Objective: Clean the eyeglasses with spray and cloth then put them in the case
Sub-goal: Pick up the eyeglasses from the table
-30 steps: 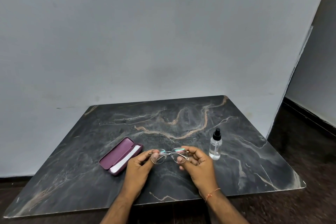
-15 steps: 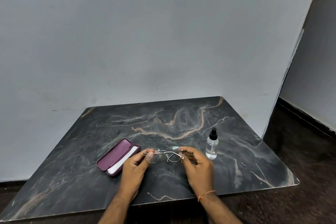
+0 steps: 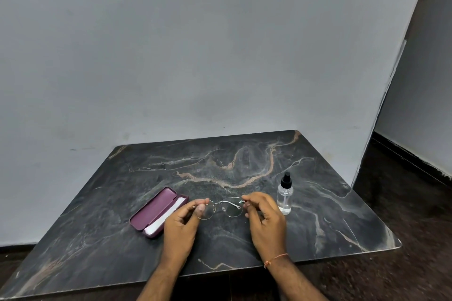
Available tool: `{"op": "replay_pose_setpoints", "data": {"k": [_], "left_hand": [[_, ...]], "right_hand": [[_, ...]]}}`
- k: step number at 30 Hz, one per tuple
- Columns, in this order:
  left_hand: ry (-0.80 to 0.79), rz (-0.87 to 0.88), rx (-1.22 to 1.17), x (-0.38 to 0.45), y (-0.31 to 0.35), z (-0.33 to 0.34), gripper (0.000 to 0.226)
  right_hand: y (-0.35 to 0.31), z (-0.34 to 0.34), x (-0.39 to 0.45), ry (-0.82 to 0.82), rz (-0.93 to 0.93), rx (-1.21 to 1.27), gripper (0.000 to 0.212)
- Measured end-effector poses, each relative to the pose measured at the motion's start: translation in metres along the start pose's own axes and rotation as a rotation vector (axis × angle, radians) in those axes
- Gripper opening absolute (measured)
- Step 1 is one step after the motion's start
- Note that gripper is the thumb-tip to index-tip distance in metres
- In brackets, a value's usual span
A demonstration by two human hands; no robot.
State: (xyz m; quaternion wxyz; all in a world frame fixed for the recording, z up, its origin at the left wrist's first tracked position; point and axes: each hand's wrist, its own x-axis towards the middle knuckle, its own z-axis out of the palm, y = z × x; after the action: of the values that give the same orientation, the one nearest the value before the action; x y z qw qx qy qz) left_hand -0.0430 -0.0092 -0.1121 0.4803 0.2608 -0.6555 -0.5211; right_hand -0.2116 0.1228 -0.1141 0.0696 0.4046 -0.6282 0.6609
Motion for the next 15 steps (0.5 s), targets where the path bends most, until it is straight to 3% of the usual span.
{"op": "replay_pose_setpoints", "data": {"k": [3, 10, 15], "left_hand": [[0.001, 0.032, 0.053, -0.002, 0.000, 0.001, 0.021], [0.011, 0.287, 0.414, -0.012, -0.001, 0.003, 0.053], [-0.032, 0.280, 0.485, -0.015, 0.000, 0.005, 0.055]], "right_hand": [[-0.002, 0.000, 0.000, 0.002, 0.004, 0.010, 0.038], [-0.002, -0.001, -0.001, 0.019, 0.038, 0.050, 0.045], [-0.002, -0.001, 0.000, 0.034, 0.076, 0.081, 0.044]]}}
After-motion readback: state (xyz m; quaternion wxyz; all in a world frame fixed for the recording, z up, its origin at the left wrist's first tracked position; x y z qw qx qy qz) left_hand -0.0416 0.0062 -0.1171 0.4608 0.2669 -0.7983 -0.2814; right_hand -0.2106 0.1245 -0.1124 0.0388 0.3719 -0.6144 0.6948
